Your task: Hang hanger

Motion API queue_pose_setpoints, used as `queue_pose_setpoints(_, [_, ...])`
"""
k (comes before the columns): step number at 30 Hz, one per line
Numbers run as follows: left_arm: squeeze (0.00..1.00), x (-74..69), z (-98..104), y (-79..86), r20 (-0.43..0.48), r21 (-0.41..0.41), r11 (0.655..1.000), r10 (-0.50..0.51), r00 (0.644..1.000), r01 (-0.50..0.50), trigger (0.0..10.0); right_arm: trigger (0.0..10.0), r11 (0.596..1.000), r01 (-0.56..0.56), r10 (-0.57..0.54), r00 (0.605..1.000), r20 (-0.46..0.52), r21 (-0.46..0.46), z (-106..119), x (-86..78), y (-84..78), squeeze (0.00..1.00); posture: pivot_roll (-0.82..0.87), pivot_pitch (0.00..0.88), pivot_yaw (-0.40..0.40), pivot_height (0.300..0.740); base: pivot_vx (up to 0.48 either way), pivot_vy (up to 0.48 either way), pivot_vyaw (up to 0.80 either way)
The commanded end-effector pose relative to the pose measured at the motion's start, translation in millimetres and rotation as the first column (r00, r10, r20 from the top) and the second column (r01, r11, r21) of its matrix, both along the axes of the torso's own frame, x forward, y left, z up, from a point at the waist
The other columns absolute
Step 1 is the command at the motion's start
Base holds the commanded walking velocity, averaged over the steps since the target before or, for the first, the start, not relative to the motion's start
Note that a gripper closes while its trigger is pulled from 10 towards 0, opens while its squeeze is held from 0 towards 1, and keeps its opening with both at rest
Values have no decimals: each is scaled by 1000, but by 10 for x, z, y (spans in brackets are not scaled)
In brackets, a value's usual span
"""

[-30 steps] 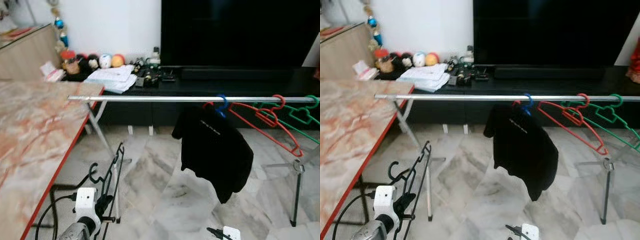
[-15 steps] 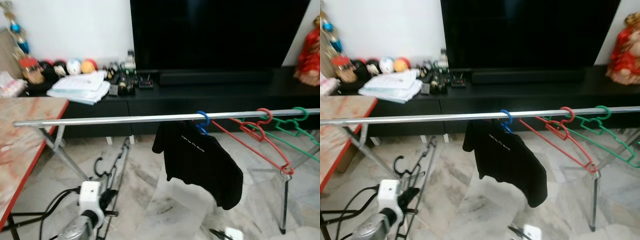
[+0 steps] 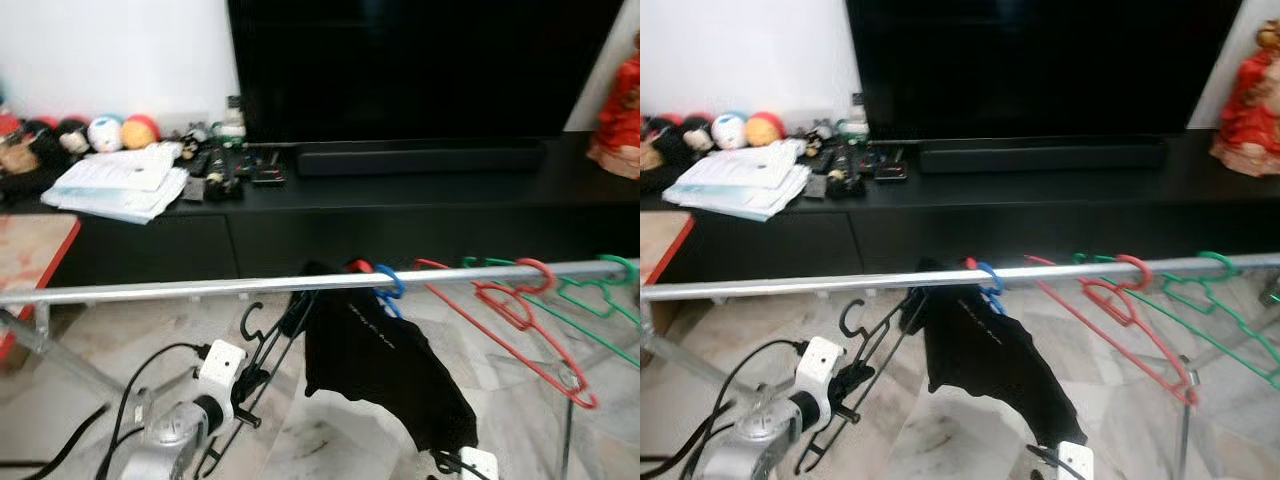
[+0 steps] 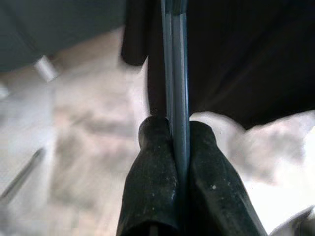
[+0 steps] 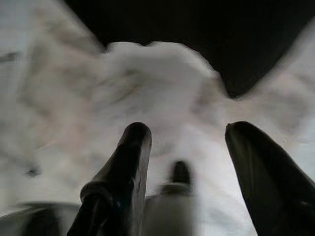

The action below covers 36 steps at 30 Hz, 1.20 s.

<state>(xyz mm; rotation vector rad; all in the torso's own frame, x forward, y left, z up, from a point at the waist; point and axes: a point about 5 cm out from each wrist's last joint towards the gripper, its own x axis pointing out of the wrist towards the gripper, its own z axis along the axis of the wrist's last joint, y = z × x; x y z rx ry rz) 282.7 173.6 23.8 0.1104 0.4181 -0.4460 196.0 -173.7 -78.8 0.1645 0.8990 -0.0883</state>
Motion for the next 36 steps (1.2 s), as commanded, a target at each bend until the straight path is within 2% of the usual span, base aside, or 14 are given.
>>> queue_pose_setpoints(1, [0,79,52,-104,5,9,998,-65,998,65,10000,10000,1000,-2,1,1000,-28,-16,-31,-70,-68,0,28,85,46,740,0,0,0])
queue_pose_setpoints(2, [0,134,92,-139,6,22,994,-106,994,106,10000,10000,1000,-8,8,1000,-27,-13,-30,-66,-61,0,24,88,49,740,0,0,0])
queue_pose_setpoints(6, [0,186,133,-173,5,44,987,-152,988,152,10000,10000,1000,-27,27,999,-26,-14,-28,-62,-50,0,23,91,52,740,0,0,0])
queue_pose_setpoints(11, [0,322,240,-195,9,151,963,-229,973,225,10000,10000,999,-48,48,998,-29,-16,-34,-67,-13,0,23,95,67,740,0,0,0])
queue_pose_setpoints(15, [0,451,327,-179,16,204,958,-211,977,203,10000,10000,999,-51,51,998,-28,-11,-36,-66,15,0,21,95,78,740,0,0,0])
queue_pose_setpoints(22, [0,595,494,-237,81,164,970,-196,977,181,10000,10000,998,-56,55,998,-25,-11,-33,-60,23,0,17,85,75,740,0,0,0])
queue_pose_setpoints(31, [0,608,551,-208,114,183,956,-251,961,228,10000,10000,996,-89,89,996,-26,-22,-26,-51,-2,0,20,78,66,740,0,0,0])
queue_pose_setpoints(36, [0,636,641,-133,165,161,966,-228,959,202,10000,10000,995,-99,98,995,-26,-22,-24,-45,-1,0,25,75,64,740,0,0,0])
